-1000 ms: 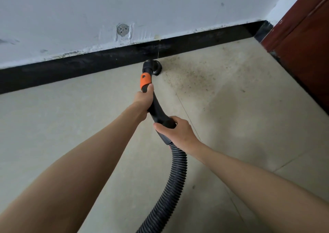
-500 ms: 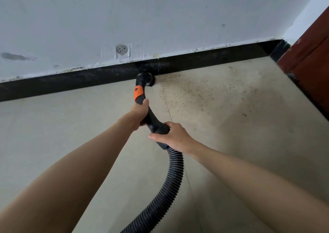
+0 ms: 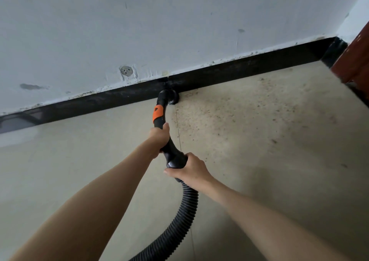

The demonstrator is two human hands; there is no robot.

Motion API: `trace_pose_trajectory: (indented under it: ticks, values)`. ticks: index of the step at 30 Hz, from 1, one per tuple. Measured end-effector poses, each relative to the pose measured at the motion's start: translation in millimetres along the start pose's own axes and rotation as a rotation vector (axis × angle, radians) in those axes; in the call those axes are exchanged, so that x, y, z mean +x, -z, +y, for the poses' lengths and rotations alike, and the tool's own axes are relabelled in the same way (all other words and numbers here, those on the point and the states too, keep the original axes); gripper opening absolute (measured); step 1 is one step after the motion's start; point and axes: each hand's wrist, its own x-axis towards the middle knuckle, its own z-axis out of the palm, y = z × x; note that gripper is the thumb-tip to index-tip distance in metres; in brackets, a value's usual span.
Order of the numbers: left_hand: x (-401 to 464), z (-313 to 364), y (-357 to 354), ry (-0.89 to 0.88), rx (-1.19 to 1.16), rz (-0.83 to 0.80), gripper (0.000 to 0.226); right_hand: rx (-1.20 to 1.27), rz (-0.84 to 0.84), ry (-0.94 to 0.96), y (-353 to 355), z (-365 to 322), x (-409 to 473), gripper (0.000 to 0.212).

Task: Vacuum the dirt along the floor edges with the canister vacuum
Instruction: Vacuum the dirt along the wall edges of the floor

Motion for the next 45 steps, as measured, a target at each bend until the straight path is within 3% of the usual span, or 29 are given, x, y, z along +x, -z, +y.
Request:
trace_pose_trajectory:
  ticks: [4, 8, 16, 23, 35, 45]
  values:
    - [-2.8, 2.7, -16.0, -0.016, -0.014, 0.030, 0.048, 0.073, 0.035, 0.034, 10.8, 12.3, -4.6, 0.036]
    - [-7.1, 10.1, -27.9, -0.022, 0.024, 0.050, 0.048, 0.103, 0.057, 0.034, 15.9, 20.6, -7.1, 0.040]
    - [-12.9, 18.0, -21.9, -0.018, 0.058, 0.031, 0.048, 0.052, 0.094, 0.047, 19.6, 11.0, -11.9, 0.041]
    - [-12.0, 9.3, -34.3, -0.046, -0.063, 0.041, 0.046, -0.063, 0.136, 0.011, 33.0, 9.5, -18.7, 0.038]
    - [-22.0, 44.7, -76.8, -0.115, -0.002, -0.116, 0.055, -0.033, 0.250, -0.028, 72.3, 11.4, -33.6, 0.030]
    - [-16.0, 32.7, -60.5, -0.200, 0.052, -0.168, 0.051, 0.040, 0.257, -0.034, 47.1, 15.2, -30.8, 0.028]
